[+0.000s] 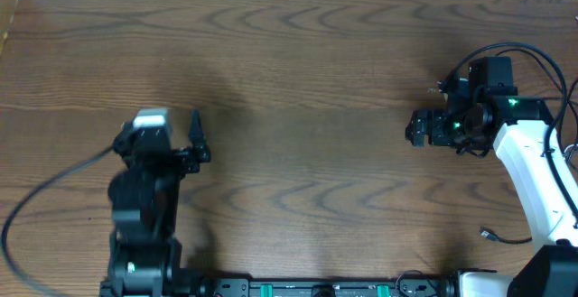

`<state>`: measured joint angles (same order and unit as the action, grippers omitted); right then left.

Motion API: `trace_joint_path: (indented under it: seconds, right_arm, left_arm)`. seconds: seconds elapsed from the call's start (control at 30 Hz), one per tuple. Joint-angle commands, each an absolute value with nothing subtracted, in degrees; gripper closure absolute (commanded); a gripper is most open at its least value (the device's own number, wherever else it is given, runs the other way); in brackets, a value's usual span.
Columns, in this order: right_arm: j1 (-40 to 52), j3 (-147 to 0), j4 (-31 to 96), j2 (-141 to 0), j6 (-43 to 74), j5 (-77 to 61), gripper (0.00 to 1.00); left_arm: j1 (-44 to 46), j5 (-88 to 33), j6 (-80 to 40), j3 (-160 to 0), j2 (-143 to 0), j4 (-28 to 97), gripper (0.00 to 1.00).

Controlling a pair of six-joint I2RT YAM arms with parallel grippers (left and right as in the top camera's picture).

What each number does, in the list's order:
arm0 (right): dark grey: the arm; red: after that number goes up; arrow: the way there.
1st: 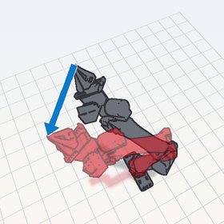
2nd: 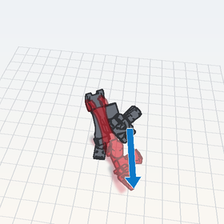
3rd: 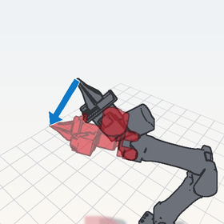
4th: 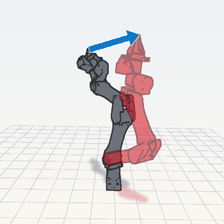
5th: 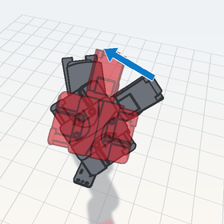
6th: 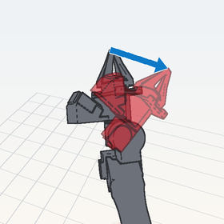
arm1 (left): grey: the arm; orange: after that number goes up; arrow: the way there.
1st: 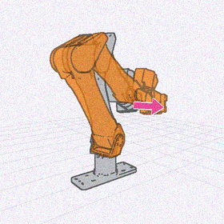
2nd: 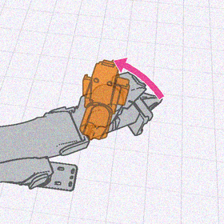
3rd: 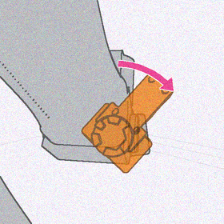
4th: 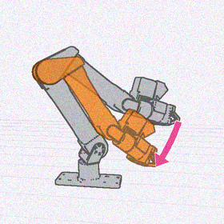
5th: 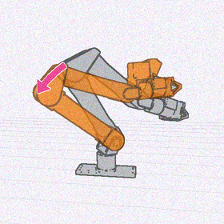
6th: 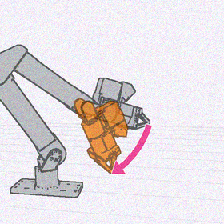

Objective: Untangle cables

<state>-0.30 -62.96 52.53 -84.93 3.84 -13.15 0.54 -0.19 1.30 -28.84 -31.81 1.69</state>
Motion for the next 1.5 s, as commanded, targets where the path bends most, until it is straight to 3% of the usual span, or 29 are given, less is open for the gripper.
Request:
trace_joint_path:
  seconds: [0.0, 0.47, 0.67, 1.2, 1.47]
  right_arm:
    - [0.1, -62.9, 52.5, -85.1, 3.1, -13.5, 0.01]
    - [0.1, -62.9, 52.5, -85.1, 3.1, -13.5, 0.01]
    - [0.1, -62.9, 52.5, -85.1, 3.1, -13.5, 0.01]
    - [0.1, -62.9, 52.5, -85.1, 3.1, -13.5, 0.01]
    - [0.1, -62.9, 52.5, -85.1, 3.1, -13.5, 0.01]
  left_arm:
    - [0.3, -1.1, -6.0, -23.4, -24.7, -4.4, 0.08]
    - [0.3, -0.9, -7.2, -0.2, -7.2, -31.4, 0.08]
    - [0.3, -0.2, -7.1, -0.3, -4.7, -27.0, 0.08]
    - [0.2, -0.7, -4.8, -0.2, -0.1, 4.5, 0.08]
    - [0.2, -0.7, -4.6, -0.2, -0.1, 4.2, 0.08]
